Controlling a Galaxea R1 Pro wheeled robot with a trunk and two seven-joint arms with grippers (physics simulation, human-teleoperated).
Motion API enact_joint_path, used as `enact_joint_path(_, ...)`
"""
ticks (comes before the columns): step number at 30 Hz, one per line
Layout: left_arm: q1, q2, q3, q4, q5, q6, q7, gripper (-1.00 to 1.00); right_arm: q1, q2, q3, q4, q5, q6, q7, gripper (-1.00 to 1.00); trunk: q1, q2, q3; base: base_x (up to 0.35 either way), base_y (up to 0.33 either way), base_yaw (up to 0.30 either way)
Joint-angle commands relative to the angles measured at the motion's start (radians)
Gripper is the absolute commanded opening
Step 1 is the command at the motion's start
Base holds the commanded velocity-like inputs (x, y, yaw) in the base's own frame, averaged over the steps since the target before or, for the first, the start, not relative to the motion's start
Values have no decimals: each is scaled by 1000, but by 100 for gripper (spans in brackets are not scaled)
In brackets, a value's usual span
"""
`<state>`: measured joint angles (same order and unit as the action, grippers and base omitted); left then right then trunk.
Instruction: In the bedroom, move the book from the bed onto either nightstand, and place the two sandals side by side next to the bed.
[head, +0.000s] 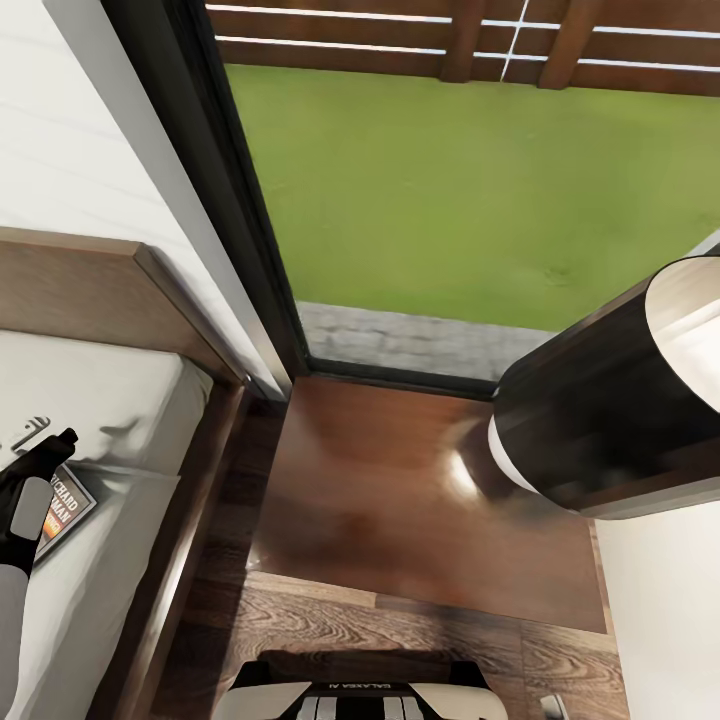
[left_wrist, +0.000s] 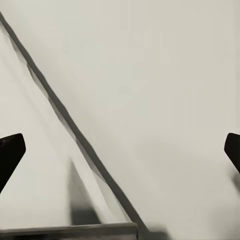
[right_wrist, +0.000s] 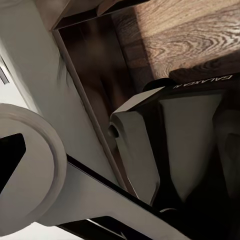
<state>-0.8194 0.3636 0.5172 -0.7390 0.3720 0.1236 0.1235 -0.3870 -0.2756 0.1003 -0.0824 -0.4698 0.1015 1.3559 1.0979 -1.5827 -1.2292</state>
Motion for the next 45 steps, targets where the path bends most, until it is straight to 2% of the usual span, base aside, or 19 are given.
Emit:
enact_joint_path(1,0,0,0,-2,10,5,4,100,0,0,9,0,-10,10,3,100,0,0,0,0,0,0)
enact_joint_path(7,0,0,0,-2,10,5,4,100,0,0,9,0,-10,10,2,100,23,-42,-19,0,0,0)
enact_joint_path(14,0,0,0,-2,10,5,4,100,0,0,8,0,-10,10,2,100,23,-42,-19,0,0,0)
enact_joint_path(19,0,0,0,-2,10,5,4,100,0,0,8,0,-10,10,2,100,42,-77,-35,0,0,0)
enact_joint_path(45,0,0,0,-2,10,4,4,100,0,0,8,0,-10,10,2,100,42,-77,-35,0,0,0)
